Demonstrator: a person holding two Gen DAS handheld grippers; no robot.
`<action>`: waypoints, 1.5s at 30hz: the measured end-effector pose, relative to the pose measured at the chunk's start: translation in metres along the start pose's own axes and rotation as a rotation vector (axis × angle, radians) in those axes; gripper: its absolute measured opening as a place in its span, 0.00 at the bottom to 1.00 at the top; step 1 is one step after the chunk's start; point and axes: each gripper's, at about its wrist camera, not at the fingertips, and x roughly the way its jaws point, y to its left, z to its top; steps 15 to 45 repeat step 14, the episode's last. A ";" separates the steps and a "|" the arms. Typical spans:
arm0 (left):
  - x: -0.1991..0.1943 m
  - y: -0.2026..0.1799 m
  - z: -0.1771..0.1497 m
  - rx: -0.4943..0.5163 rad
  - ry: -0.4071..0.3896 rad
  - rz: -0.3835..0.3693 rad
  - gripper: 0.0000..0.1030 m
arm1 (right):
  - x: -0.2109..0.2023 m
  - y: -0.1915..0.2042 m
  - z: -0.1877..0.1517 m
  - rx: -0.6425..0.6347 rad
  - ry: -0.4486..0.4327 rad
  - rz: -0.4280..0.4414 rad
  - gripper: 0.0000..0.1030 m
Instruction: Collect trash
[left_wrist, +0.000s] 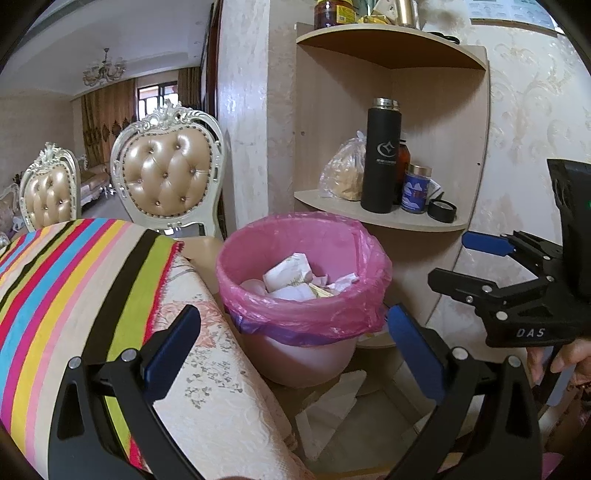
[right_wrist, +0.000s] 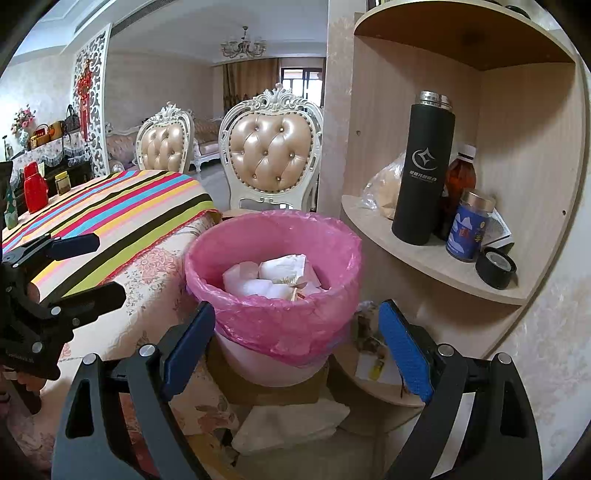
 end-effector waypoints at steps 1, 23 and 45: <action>-0.001 0.000 -0.001 -0.001 -0.005 0.000 0.96 | 0.001 0.000 0.000 0.002 0.001 0.000 0.82; 0.002 0.007 0.001 -0.013 -0.003 0.040 0.96 | 0.007 -0.001 -0.003 0.004 0.003 0.011 0.82; 0.002 0.007 0.001 -0.013 -0.003 0.040 0.96 | 0.007 -0.001 -0.003 0.004 0.003 0.011 0.82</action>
